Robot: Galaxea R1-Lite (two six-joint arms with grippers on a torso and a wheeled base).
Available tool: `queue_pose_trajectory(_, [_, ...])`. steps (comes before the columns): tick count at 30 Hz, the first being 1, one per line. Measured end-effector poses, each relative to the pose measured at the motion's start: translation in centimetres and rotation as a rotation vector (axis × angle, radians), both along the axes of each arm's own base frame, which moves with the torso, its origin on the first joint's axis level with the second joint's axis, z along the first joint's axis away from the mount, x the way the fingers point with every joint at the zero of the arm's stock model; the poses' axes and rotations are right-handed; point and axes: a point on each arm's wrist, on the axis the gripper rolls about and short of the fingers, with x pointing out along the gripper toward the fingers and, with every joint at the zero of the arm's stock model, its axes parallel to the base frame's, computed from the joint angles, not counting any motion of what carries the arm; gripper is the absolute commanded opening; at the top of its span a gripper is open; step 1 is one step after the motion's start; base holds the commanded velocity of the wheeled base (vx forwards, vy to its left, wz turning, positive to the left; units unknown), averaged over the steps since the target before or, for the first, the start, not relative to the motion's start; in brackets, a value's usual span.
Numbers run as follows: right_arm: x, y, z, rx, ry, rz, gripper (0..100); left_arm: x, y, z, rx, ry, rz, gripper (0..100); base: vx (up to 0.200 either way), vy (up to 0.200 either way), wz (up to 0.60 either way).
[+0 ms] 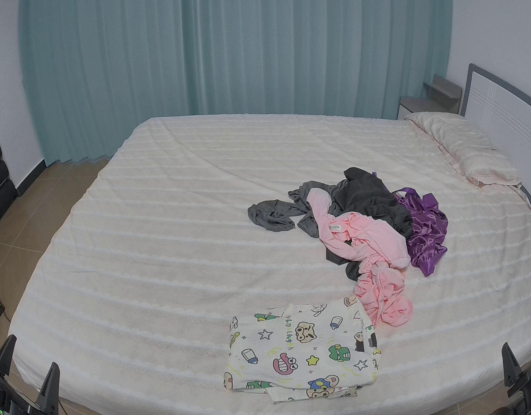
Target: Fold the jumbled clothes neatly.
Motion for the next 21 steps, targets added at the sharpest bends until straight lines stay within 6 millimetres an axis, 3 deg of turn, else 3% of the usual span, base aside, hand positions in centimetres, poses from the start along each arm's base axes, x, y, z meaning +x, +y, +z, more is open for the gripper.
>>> queue_pose_trajectory(21, [-0.58, -0.09, -0.14, 0.000, -0.071, 0.060, 100, 0.01, -0.04, 0.02, -0.012, 0.001, -0.017, 100, 0.000, 0.000, 0.00])
